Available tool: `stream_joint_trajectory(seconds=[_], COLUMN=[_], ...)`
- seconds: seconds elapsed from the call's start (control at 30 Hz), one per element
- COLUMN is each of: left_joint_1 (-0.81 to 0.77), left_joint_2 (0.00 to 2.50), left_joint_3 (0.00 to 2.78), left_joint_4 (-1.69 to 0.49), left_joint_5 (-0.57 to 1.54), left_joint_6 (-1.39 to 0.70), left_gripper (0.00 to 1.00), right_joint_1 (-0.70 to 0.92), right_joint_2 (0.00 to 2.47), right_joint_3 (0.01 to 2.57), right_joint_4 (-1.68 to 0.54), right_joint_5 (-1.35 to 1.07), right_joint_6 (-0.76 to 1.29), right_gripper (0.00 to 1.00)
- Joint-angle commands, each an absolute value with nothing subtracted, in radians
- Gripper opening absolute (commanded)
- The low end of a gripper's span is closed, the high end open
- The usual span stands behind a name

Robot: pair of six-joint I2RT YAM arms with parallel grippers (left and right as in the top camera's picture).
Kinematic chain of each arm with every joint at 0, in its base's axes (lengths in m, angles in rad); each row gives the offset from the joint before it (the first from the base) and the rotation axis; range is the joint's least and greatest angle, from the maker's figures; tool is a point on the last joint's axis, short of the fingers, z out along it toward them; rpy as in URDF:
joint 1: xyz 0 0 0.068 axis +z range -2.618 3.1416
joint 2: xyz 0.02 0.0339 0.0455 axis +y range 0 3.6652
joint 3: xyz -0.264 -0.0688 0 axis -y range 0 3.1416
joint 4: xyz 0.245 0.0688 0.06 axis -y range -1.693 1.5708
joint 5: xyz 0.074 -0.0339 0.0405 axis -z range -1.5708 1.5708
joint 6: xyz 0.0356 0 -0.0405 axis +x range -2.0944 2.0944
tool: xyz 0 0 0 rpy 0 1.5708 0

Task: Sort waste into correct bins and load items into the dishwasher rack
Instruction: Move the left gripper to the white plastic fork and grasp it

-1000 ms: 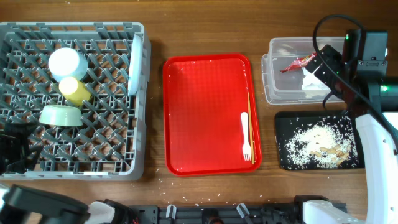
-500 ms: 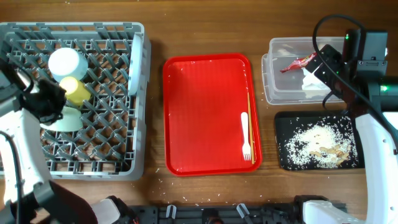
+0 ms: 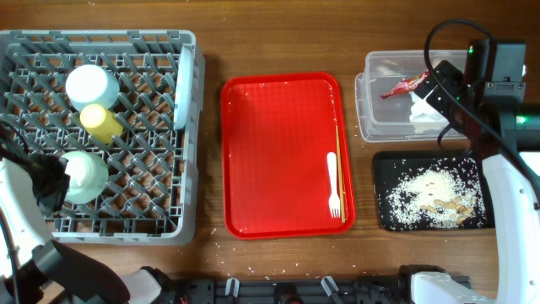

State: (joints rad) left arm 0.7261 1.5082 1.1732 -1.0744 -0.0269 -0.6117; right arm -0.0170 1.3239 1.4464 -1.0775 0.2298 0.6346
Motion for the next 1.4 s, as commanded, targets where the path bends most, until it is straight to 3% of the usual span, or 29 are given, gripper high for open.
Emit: stream_joint_trajectory(seconds=[0.0, 0.13, 0.17, 0.2, 0.23, 0.27, 0.4, 0.5, 0.57, 0.6, 0.7, 0.8, 0.9, 0.93, 1.0, 1.23, 1.37], left_joint_1=[0.735, 0.670, 0.615, 0.558, 0.491, 0.432, 0.122, -0.176, -0.356, -0.495, -0.680, -0.739, -0.778, -0.794, -0.831, -1.042, -1.068], left_joint_2=[1.364, 1.177, 1.136, 1.110, 1.093, 1.087, 1.118, 1.187, 1.244, 1.304, 1.518, 1.794, 1.874, 1.887, 1.909, 2.100, 2.175], left_joint_3=[1.172, 1.172, 1.172, 1.171, 1.171, 1.171, 1.171, 1.171, 1.172, 1.201, 1.424, 1.690, 1.706, 1.706, 1.705, 1.705, 1.705], left_joint_4=[-1.074, -1.071, -1.071, -1.073, -1.074, -1.070, -1.017, -0.857, -0.758, -0.756, -0.977, -1.209, -1.117, -1.043, -0.968, -0.963, -0.921], left_joint_5=[0.218, 0.699, 0.720, 0.714, 0.714, 0.714, 0.719, 0.719, 0.553, 0.348, 0.078, -0.009, 0.226, 0.305, 0.208, -0.316, -0.339], left_joint_6=[-0.554, -0.324, -0.294, -0.291, -0.291, -0.291, -0.303, -0.374, -0.486, -0.538, -0.569, -0.555, -0.563, -0.563, -0.635, -1.077, -1.112], left_gripper=[0.04, 0.08, 0.27, 0.63, 0.92, 1.00, 1.00, 1.00, 1.00, 1.00, 0.99, 1.00, 1.00, 0.93, 0.77, 0.65, 0.59], right_joint_1=[-0.015, -0.015, -0.015, -0.015, -0.015, -0.015, -0.015, -0.015, -0.015, -0.015, -0.015, -0.015, -0.015, -0.015, -0.015, -0.015, -0.015], right_joint_2=[1.332, 1.332, 1.332, 1.332, 1.332, 1.332, 1.332, 1.332, 1.332, 1.332, 1.332, 1.332, 1.332, 1.332, 1.332, 1.332, 1.332], right_joint_3=[1.452, 1.452, 1.452, 1.452, 1.452, 1.452, 1.452, 1.452, 1.452, 1.452, 1.452, 1.452, 1.452, 1.452, 1.452, 1.452, 1.452], right_joint_4=[-1.077, -1.077, -1.077, -1.077, -1.077, -1.077, -1.077, -1.077, -1.077, -1.077, -1.077, -1.077, -1.077, -1.077, -1.077, -1.077, -1.077], right_joint_5=[0.247, 0.247, 0.247, 0.247, 0.247, 0.247, 0.247, 0.247, 0.247, 0.247, 0.247, 0.247, 0.247, 0.247, 0.247, 0.247, 0.247], right_joint_6=[0.631, 0.631, 0.631, 0.631, 0.631, 0.631, 0.631, 0.631, 0.632, 0.631, 0.631, 0.631, 0.631, 0.632, 0.632, 0.631, 0.631], right_gripper=[1.00, 1.00, 1.00, 1.00, 1.00, 1.00, 1.00, 1.00, 1.00, 1.00, 1.00, 1.00, 1.00, 1.00, 1.00, 0.99, 1.00])
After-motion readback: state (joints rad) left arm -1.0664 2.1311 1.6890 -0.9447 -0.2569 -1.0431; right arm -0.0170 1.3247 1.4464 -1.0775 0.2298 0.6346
